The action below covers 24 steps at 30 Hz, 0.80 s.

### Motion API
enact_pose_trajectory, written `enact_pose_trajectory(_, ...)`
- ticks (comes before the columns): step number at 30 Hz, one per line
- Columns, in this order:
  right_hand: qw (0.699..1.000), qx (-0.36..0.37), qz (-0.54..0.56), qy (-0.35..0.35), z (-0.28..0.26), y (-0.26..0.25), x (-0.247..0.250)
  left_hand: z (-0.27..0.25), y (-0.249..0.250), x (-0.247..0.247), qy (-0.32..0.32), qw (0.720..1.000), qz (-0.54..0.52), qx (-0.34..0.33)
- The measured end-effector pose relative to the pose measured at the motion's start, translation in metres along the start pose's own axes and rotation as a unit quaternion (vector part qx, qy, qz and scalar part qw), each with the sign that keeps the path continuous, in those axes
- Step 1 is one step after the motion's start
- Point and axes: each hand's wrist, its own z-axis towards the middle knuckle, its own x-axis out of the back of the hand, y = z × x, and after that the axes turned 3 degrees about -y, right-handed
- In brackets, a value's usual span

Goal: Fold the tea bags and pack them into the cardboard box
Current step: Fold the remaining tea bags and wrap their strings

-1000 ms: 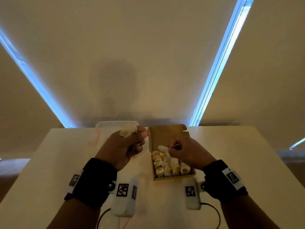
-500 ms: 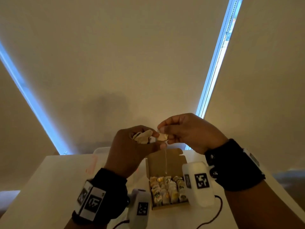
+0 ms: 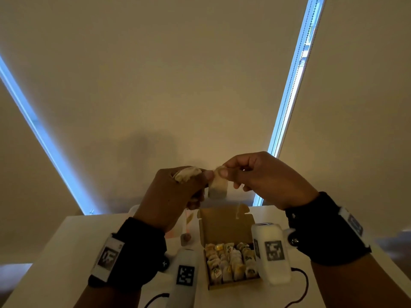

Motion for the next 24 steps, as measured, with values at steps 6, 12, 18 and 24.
enact_pose_trajectory(6,1.0,0.013,-0.01,0.022,0.004,-0.001,-0.003,0.01,0.01,0.001,0.025,0.987,0.146,-0.066)
enact_pose_trajectory(12,0.998,0.023,-0.011,0.05,0.004,-0.001,-0.001,0.025,0.02,-0.003,0.054,0.989,0.125,-0.062)
enact_pose_trajectory(18,0.998,0.021,-0.003,0.058,-0.004,-0.001,0.012,0.039,0.035,-0.002,0.096,0.988,0.105,-0.062)
enact_pose_trajectory(24,0.991,0.101,0.054,0.07,-0.018,-0.021,0.008,0.05,0.044,-0.01,0.11,0.985,0.109,-0.072)
